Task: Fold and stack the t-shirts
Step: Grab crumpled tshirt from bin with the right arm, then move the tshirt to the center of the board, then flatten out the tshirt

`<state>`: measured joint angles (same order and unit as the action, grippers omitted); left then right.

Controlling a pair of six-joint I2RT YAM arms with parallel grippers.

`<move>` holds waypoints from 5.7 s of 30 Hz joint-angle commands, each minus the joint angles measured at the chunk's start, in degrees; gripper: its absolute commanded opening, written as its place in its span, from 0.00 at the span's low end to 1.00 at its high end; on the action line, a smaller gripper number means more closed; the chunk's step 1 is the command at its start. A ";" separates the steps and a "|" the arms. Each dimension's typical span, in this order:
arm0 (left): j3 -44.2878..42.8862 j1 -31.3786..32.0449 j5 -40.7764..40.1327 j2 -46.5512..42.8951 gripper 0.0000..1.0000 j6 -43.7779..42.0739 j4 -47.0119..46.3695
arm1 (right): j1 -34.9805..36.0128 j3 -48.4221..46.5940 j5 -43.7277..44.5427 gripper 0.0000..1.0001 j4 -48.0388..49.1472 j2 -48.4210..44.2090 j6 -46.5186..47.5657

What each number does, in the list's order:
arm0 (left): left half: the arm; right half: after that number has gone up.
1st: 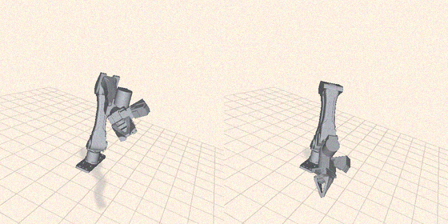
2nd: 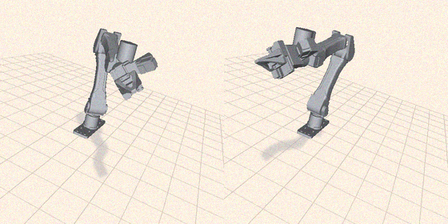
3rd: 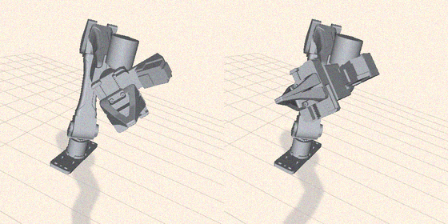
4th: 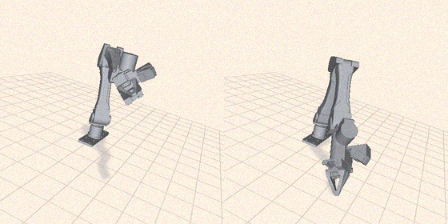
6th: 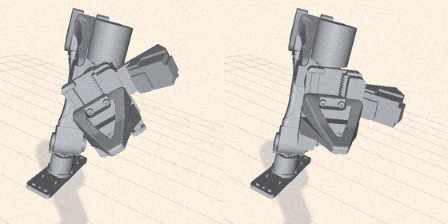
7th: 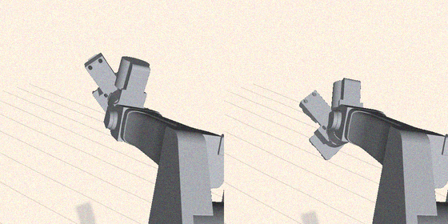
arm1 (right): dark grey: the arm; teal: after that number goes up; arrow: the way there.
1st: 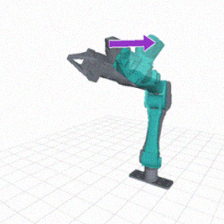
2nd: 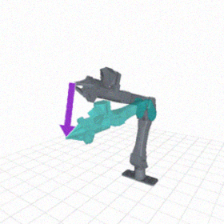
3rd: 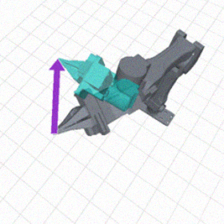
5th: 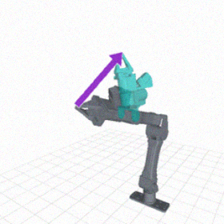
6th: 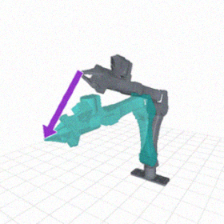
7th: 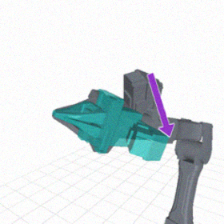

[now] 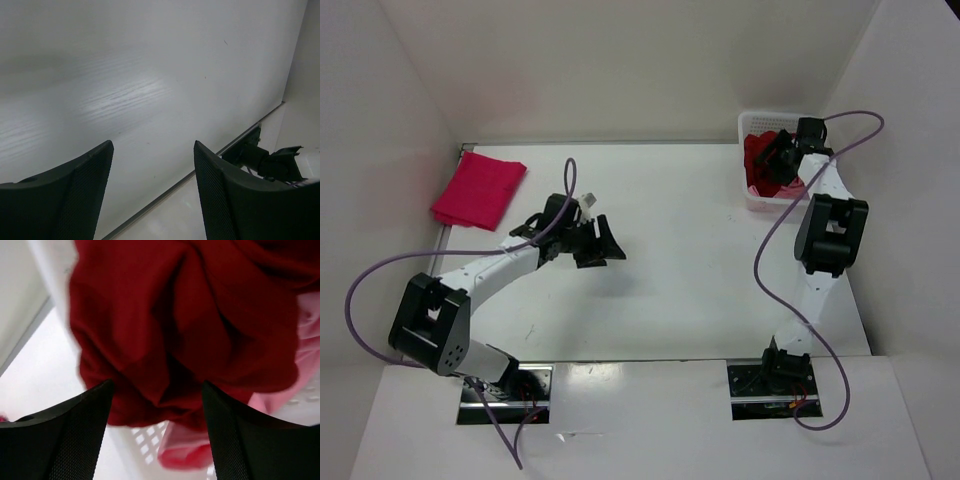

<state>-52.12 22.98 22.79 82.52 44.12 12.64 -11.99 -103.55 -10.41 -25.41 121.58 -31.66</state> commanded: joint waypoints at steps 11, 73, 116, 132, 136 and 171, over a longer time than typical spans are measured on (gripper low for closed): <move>-3.34 2.59 -0.81 0.10 0.73 2.11 1.07 | 0.39 -9.32 -5.75 0.00 2.96 3.88 -6.66; 2.72 -25.44 -12.33 5.72 0.78 -7.91 10.92 | 44.26 40.28 3.64 0.60 12.57 -26.49 -4.90; -43.60 -28.42 -2.41 -0.15 0.00 -2.99 12.93 | 28.17 -1.69 -17.96 0.01 -2.29 -41.83 -3.92; -21.73 -29.40 -1.08 8.08 0.54 -8.43 8.63 | 18.93 60.82 -15.60 0.09 -0.52 -55.50 -4.81; -15.83 -30.71 -1.69 8.03 0.65 -7.91 8.01 | 18.93 61.54 -14.11 0.49 0.27 -56.28 -5.87; -40.16 -16.48 -16.28 29.64 0.44 -8.78 11.09 | 26.31 48.26 -15.34 0.11 11.70 -29.81 -6.04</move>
<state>-88.40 6.70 8.56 114.39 37.26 23.31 12.88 -52.99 -24.86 -16.71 97.23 -36.51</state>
